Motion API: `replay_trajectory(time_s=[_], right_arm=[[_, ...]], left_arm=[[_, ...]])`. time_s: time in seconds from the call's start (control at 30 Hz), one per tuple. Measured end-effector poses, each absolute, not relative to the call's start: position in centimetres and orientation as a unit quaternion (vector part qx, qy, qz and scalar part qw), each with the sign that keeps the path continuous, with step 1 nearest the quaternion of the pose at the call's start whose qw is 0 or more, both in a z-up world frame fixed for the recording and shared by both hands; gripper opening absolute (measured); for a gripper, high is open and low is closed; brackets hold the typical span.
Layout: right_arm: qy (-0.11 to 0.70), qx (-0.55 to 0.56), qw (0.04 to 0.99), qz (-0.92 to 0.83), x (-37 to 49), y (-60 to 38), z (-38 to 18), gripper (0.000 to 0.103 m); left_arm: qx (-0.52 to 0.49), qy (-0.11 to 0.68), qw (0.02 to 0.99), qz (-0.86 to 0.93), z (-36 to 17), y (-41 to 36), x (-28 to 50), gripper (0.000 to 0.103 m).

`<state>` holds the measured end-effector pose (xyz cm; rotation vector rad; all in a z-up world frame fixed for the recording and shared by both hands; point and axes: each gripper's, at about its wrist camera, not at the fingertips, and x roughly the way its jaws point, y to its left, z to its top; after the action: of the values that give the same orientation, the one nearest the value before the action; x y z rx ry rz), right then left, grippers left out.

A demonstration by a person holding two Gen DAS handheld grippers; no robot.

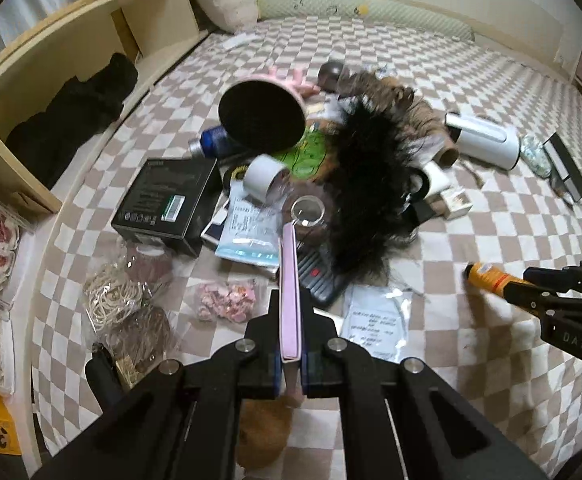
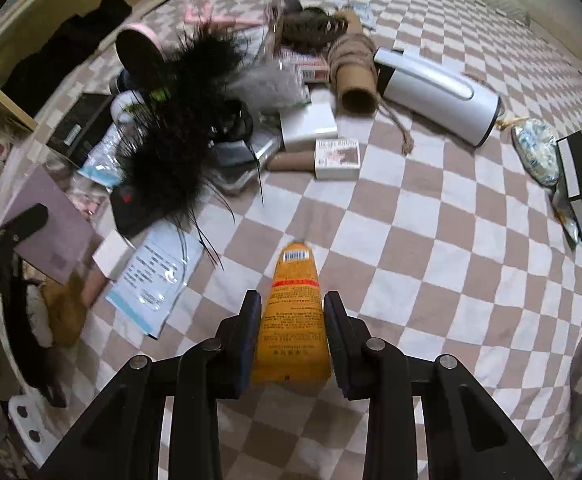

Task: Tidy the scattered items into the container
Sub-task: 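Lift the orange tube with the right tool while the left grasps the lilac card, then carry the orange tube and lilac card over to the clear container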

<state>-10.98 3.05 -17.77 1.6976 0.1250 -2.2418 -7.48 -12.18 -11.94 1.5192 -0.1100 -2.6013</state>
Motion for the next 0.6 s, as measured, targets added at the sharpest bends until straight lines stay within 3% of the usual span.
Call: replay_trajectory(time_s=[0.03, 0.23, 0.6], right_arm=[[0.036, 0.593, 0.161, -0.788, -10.8, 3.8, -17.4, 0.0], [0.028, 0.593, 0.156, -0.79, -12.0, 9.3, -14.2, 0.0], [-0.001, 0.628, 0.163, -0.761, -12.2, 9.6, -17.7, 0.002]], left_arm=[[0.5, -0.035, 0.061, -0.863, -11.7, -11.9, -7.5, 0.007], [0.49, -0.034, 0.045, -0.87, -10.7, -10.4, -7.7, 0.007], [0.5, -0.045, 0.041, -0.864, -11.4, -9.9, -7.7, 0.007]])
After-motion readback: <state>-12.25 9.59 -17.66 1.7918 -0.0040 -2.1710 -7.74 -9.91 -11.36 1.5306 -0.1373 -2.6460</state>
